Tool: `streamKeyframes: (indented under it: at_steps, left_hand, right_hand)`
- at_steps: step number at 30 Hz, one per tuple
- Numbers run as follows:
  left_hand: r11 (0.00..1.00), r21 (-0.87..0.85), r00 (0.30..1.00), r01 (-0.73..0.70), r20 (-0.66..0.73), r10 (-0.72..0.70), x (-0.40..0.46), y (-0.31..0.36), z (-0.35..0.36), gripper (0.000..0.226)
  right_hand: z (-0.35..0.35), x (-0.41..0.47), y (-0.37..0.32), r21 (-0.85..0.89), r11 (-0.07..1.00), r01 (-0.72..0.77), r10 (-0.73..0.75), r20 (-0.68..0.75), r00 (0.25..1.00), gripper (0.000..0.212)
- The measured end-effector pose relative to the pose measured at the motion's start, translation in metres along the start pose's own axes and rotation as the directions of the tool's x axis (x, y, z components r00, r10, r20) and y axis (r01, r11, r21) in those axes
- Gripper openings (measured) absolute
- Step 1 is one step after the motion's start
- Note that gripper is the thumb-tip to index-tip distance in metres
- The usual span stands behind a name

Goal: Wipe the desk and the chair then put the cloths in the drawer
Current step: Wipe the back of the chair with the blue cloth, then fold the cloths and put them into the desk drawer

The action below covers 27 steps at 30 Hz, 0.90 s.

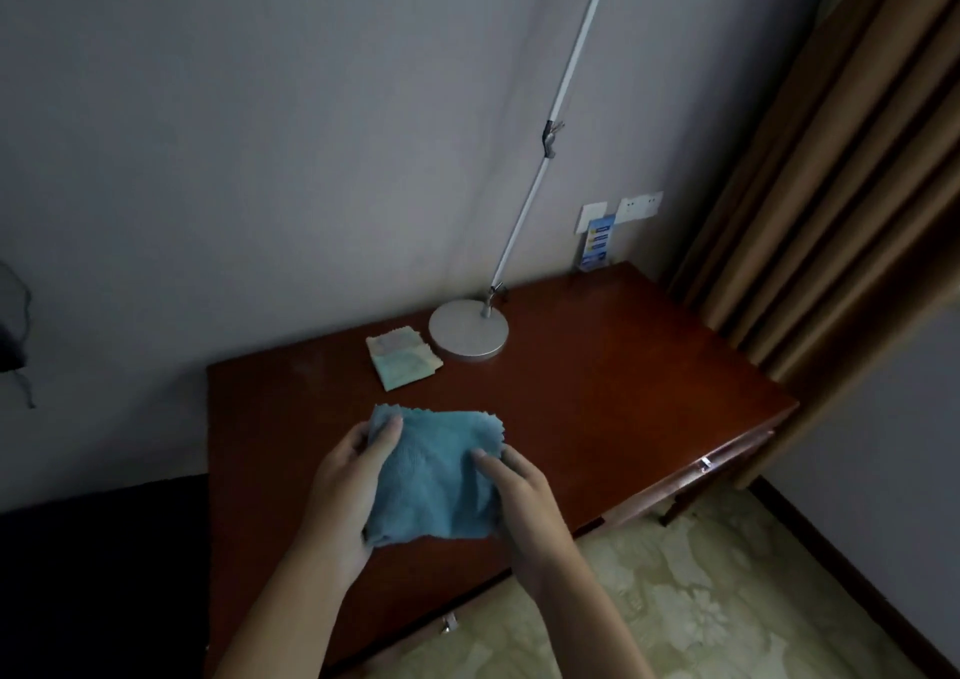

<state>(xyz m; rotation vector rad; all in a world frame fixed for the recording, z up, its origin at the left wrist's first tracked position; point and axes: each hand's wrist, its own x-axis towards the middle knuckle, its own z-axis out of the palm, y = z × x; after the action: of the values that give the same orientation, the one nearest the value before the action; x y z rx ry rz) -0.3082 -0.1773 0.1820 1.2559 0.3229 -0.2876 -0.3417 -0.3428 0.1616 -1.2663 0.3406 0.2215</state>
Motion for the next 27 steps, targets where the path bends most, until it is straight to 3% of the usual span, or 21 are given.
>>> streamKeyframes:
  at_steps: [4, 7, 10, 14, 17, 18, 20, 22, 23, 25, 27]
  left_hand:
    - [0.995, -0.06, 0.993, 0.079, -0.08, -0.084, 0.051, -0.002, -0.019, 0.025]
    - [0.985, 0.018, 0.982, 0.172, -0.082, -0.17, 0.08, -0.02, -0.046, 0.031]
    - [0.971, 0.105, 0.959, 0.215, -0.212, -0.19, 0.114, -0.036, -0.07, 0.038]
    - [0.954, 0.251, 0.924, 0.167, -0.378, -0.063, 0.184, -0.022, -0.096, 0.033]
    - [0.93, 0.352, 0.844, 0.105, -0.527, 0.104, 0.251, 0.0, -0.116, 0.045]
    - [0.891, 0.432, 0.806, 0.142, -0.572, 0.149, 0.271, 0.004, -0.12, 0.052]
    - [0.687, 0.666, 0.74, 0.292, -0.612, 0.279, 0.305, -0.002, -0.126, 0.062]
    - [0.465, 0.842, 0.801, 0.272, -0.466, 0.376, 0.334, -0.019, -0.127, 0.059]
    - [0.383, 0.896, 0.868, 0.223, -0.362, 0.341, 0.349, -0.031, -0.128, 0.056]
    - [0.274, 0.936, 0.958, 0.22, -0.261, 0.122, 0.379, -0.057, -0.132, 0.055]
    - [0.09, 0.968, 0.972, 0.233, -0.229, -0.057, 0.404, -0.081, -0.135, 0.056]
  right_hand:
    - [0.009, 0.056, 0.005, -0.136, 0.983, -0.126, 0.13, 0.017, 0.991, 0.019]
    - [0.018, 0.099, 0.023, -0.211, 0.962, -0.174, 0.177, -0.006, 0.984, 0.019]
    - [0.035, 0.148, 0.038, -0.273, 0.941, -0.2, 0.213, 0.017, 0.977, 0.017]
    - [0.069, 0.223, 0.044, -0.27, 0.944, -0.189, 0.217, 0.077, 0.973, 0.021]
    - [0.101, 0.297, 0.039, -0.305, 0.939, -0.161, 0.22, 0.17, 0.961, 0.029]
    - [0.11, 0.32, 0.038, -0.35, 0.927, -0.135, 0.217, 0.206, 0.954, 0.036]
    - [0.122, 0.361, 0.039, -0.501, 0.862, -0.074, 0.223, 0.245, 0.943, 0.055]
    - [0.125, 0.39, 0.044, -0.688, 0.725, 0.012, 0.213, 0.241, 0.947, 0.063]
    - [0.123, 0.401, 0.049, -0.736, 0.675, 0.054, 0.199, 0.252, 0.947, 0.061]
    - [0.117, 0.412, 0.059, -0.746, 0.655, 0.121, 0.173, 0.304, 0.937, 0.052]
    - [0.107, 0.415, 0.071, -0.729, 0.675, 0.119, 0.178, 0.316, 0.932, 0.046]
